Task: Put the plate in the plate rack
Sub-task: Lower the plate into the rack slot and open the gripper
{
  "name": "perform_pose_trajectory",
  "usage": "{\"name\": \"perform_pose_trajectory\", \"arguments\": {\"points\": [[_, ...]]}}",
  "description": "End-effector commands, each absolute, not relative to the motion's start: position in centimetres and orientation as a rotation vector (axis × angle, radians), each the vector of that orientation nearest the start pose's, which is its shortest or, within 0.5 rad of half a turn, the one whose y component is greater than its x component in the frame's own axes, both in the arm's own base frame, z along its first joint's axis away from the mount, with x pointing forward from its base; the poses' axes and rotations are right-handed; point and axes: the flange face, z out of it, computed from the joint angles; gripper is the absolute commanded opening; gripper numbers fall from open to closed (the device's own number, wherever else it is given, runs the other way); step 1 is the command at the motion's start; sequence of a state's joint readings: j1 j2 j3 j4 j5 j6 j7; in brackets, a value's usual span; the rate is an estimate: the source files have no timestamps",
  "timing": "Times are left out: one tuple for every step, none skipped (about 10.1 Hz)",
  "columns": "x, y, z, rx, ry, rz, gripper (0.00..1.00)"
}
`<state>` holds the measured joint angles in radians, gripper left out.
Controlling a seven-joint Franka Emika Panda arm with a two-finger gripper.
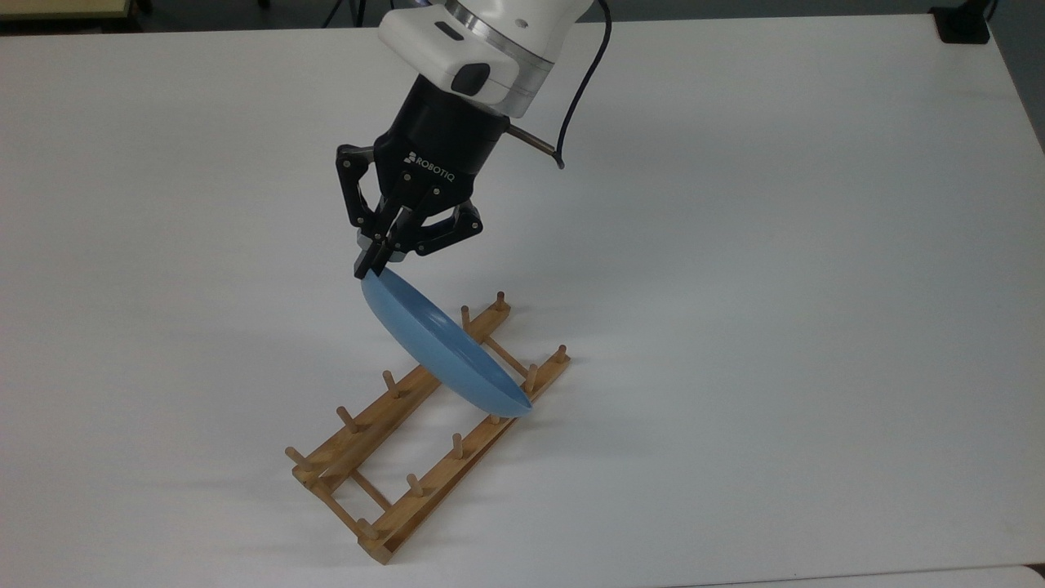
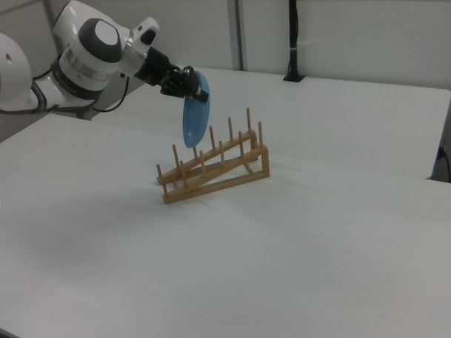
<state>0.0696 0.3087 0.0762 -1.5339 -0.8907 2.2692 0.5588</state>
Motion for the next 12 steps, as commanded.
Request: {"name": "perform_pose_trajectory", "arguments": {"points": [[68.4, 8.5, 52.4, 2.426, 0.087, 0.869, 0.0], [68.3, 9.1, 51.5, 2.425, 0.146, 0.893, 0.0], [68.3, 9.3, 51.0, 2.421, 0.175, 0.904, 0.0], [68.2, 9.3, 50.6, 2.421, 0.185, 0.895, 0.0], [68.0, 9.4, 50.0, 2.412, 0.206, 0.88, 0.0], [68.0, 9.2, 49.6, 2.401, 0.218, 0.872, 0.0], [67.9, 9.2, 49.3, 2.399, 0.224, 0.865, 0.07], [67.9, 9.2, 49.3, 2.4, 0.218, 0.869, 0.25], [67.9, 9.3, 49.4, 2.401, 0.213, 0.872, 0.42], [67.9, 9.3, 49.6, 2.403, 0.207, 0.876, 0.61], [67.9, 9.5, 49.8, 2.408, 0.198, 0.883, 0.78], [67.9, 9.8, 50.8, 2.423, 0.113, 0.933, 0.98]]}}
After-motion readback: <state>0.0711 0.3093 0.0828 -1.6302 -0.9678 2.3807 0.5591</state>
